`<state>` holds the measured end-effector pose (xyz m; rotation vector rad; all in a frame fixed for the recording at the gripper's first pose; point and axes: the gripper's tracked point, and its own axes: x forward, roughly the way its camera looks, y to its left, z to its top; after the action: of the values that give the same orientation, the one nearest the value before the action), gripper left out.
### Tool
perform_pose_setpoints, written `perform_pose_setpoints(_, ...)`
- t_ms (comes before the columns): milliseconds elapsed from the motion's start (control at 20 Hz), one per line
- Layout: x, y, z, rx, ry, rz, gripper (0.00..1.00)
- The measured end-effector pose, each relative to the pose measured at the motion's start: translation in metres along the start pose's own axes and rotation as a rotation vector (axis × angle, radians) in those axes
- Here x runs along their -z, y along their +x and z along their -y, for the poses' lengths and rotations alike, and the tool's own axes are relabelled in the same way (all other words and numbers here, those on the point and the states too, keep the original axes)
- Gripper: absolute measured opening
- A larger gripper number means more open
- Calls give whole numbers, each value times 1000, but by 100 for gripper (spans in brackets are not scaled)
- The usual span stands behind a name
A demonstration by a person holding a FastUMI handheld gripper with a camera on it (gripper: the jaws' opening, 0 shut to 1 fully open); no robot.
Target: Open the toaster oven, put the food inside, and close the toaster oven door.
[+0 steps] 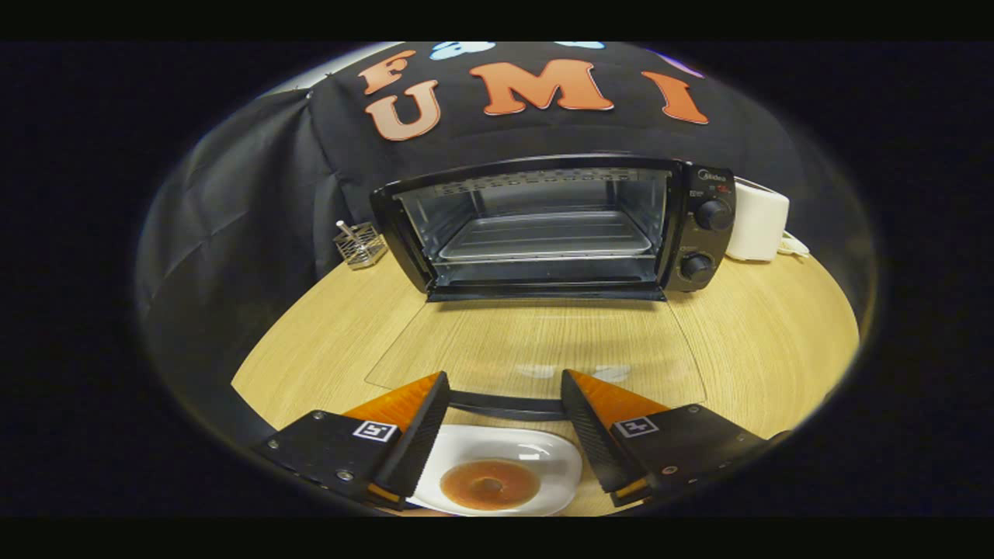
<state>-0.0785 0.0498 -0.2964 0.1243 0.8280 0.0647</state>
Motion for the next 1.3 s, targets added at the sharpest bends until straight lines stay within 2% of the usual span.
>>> perform_pose_setpoints(150,12,-23,-6,-15,-75,8,87)
perform_pose_setpoints(450,62,-63,-19,-58,-160,-63,93)
perform_pose_setpoints(700,103,-61,-15,-30,-168,-137,93)
perform_pose_setpoints(900,107,-51,-9,0,-161,-125,92)
perform_pose_setpoints(1000,100,-48,-12,-18,-127,-105,82)
perform_pose_setpoints(1050,95,-51,-18,-49,-95,-93,74)
perform_pose_setpoints(1150,72,-54,-28,-110,-9,-35,67)
perform_pose_setpoints(1300,29,-51,-34,-170,143,51,66)
